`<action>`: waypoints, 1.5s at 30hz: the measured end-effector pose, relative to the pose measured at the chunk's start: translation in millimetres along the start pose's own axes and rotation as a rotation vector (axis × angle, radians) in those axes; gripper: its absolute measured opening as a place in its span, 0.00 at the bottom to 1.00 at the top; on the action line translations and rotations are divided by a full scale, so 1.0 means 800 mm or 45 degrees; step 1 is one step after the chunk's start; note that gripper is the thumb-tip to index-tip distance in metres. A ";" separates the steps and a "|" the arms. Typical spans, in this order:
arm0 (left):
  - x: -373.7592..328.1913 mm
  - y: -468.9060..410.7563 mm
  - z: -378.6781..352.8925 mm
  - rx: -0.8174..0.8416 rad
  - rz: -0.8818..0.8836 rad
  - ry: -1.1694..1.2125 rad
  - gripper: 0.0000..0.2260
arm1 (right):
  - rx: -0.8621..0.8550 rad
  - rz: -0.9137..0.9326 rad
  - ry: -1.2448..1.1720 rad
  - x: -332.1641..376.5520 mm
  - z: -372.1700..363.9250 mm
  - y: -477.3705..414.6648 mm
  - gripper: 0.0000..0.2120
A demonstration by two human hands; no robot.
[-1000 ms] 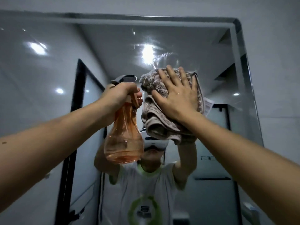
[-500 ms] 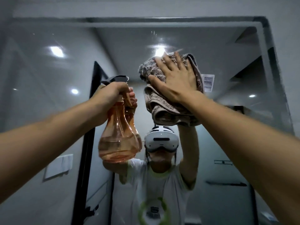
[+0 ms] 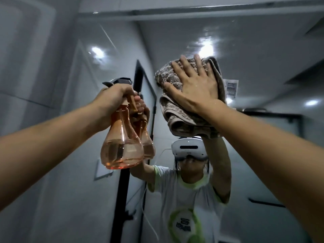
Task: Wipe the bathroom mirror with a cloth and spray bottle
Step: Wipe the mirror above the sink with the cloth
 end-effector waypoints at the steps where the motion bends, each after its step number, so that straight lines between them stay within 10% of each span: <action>1: -0.004 -0.003 0.016 -0.003 0.004 -0.003 0.08 | -0.007 0.004 -0.009 0.018 0.000 -0.007 0.32; 16: -0.093 -0.067 0.217 -0.304 -0.184 -0.047 0.02 | -0.039 0.096 0.068 0.224 0.011 -0.121 0.32; 21: -0.104 -0.086 0.262 -0.368 -0.177 -0.193 0.14 | -0.012 0.132 0.084 0.240 0.016 -0.141 0.32; 45: 0.041 0.050 0.212 -0.322 -0.012 -0.323 0.04 | 0.035 0.373 0.009 0.239 -0.019 0.070 0.30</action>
Point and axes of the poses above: each hand's wrist, its own y-axis away from the middle knuckle, its own z-axis out of the back of the hand, x = y × z, the point moved 5 cm from there along -y, towards the middle knuckle, and after that the axes turned 15 degrees about y, right-handed, at the moved point
